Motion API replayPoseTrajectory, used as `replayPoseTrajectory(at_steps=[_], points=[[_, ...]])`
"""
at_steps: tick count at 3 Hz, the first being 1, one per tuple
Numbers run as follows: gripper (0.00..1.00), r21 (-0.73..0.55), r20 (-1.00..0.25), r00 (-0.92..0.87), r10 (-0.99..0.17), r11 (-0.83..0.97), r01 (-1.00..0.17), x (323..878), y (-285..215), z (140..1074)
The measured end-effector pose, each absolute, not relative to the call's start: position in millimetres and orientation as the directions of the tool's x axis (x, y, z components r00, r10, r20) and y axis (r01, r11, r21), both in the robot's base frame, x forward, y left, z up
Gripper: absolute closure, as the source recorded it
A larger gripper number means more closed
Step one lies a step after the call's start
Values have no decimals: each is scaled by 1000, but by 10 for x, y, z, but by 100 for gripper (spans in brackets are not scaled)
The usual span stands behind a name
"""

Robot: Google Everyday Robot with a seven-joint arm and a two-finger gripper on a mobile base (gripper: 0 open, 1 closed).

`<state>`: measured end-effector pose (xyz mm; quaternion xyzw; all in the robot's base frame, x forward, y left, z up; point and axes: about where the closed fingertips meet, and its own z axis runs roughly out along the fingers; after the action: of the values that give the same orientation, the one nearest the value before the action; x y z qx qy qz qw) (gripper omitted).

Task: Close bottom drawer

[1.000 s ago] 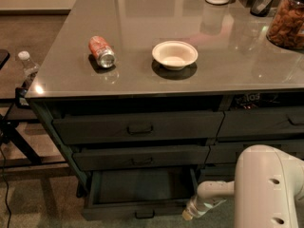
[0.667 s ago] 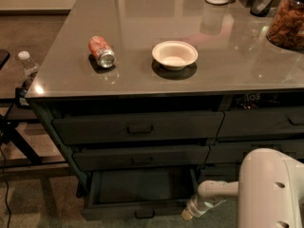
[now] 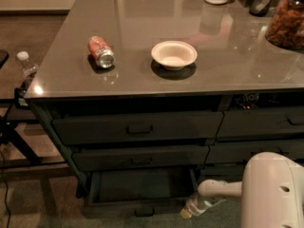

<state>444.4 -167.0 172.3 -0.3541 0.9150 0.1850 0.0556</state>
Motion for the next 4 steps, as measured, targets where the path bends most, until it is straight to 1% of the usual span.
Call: replayPoseTrajectory(at_steps=[1, 2, 3, 4], points=[[100, 340, -275, -734, -622, 651, -679, 4492, -1524, 1667], [100, 325, -311, -709, -632, 631, -705, 4658, -1497, 1681], [100, 325, -311, -709, -632, 631, -705, 4658, -1497, 1681], [100, 308, -327, -718, -615, 649, -696, 4832, -1532, 1608]])
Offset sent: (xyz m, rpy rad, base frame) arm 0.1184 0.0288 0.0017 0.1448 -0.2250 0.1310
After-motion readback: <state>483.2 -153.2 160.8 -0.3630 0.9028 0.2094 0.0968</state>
